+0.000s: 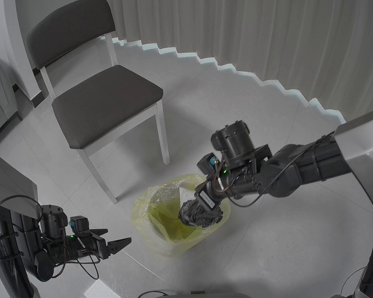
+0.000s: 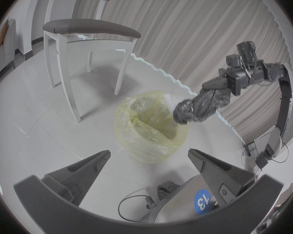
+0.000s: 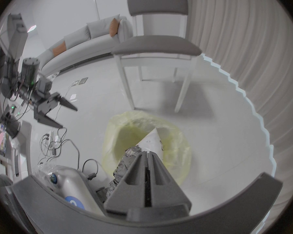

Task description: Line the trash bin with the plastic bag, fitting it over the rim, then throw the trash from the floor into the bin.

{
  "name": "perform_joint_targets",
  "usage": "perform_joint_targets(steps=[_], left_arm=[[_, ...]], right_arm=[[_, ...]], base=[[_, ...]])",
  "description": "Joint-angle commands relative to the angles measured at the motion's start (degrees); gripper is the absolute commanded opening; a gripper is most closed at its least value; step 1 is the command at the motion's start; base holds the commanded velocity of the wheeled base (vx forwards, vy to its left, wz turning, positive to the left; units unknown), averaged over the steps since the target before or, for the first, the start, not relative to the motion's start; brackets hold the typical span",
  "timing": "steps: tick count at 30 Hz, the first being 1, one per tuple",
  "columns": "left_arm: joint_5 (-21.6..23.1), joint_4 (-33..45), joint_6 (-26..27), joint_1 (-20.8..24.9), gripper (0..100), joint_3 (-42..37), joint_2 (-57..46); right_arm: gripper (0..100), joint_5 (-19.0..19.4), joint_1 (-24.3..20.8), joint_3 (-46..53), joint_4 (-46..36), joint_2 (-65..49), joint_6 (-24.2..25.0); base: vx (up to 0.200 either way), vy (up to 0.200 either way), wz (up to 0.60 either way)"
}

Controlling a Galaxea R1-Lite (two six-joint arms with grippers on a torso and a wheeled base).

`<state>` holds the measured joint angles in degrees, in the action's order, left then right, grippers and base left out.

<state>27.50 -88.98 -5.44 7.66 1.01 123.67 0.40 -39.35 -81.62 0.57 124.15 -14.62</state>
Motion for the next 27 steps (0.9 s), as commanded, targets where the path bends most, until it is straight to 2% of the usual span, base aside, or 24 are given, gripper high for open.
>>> perform_joint_targets(steps=[1, 13, 24, 27], left_arm=[[0.01, -1.02, -0.01, -0.45, 100, -0.57, -0.01], [0.01, -1.02, -0.01, -0.45, 100, -1.01, -0.28], [0.01, -1.02, -0.01, -0.45, 100, -1.01, -0.28], [0.01, -1.02, -0.01, -0.45, 100, -1.01, -0.28]], right_arm=[[0, 0.04, -2.57, 2.87, 0.92, 2.68, -0.06], [0, -0.05, -7.41, 8.49, 4.00, 5.75, -0.06], [0, -0.23, -6.62, 7.44, 4.61, 2.85, -0.15], [0, -0.14, -5.03, 6.03, 4.61, 1.97, -0.76]], base=[[0.000, 0.000, 0.00], [0.000, 0.000, 0.00], [0.000, 0.000, 0.00], [0.000, 0.000, 0.00]])
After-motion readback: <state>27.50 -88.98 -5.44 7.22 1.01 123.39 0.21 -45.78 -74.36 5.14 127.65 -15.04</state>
